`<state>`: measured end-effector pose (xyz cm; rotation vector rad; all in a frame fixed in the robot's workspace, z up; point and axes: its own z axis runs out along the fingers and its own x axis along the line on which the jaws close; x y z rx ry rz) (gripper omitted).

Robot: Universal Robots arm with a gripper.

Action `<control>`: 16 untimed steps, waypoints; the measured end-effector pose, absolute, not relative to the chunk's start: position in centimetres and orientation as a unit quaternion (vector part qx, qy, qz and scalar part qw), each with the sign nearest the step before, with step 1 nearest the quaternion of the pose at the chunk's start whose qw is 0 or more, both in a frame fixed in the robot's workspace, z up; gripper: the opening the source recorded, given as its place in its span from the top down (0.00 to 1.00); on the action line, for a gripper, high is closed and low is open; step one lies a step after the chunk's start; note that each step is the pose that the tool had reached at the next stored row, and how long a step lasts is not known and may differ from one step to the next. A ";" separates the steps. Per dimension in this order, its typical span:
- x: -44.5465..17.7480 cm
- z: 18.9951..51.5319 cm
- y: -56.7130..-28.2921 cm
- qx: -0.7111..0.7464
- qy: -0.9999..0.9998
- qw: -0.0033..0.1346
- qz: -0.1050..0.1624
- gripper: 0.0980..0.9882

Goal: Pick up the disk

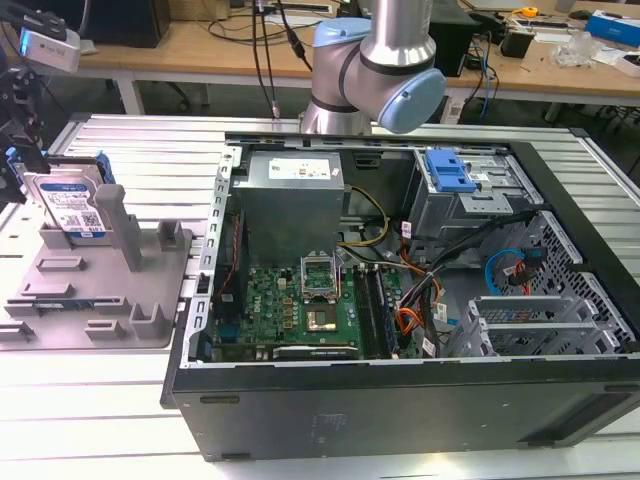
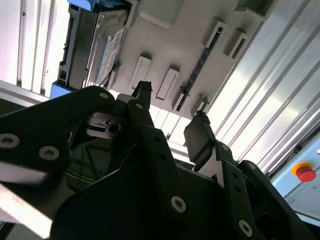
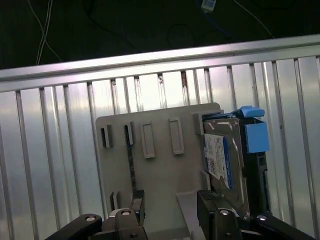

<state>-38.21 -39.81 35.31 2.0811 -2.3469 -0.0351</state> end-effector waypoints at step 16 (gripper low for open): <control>-38.2 35.1 -31.3 0.671 -0.741 0.004 -0.009 0.50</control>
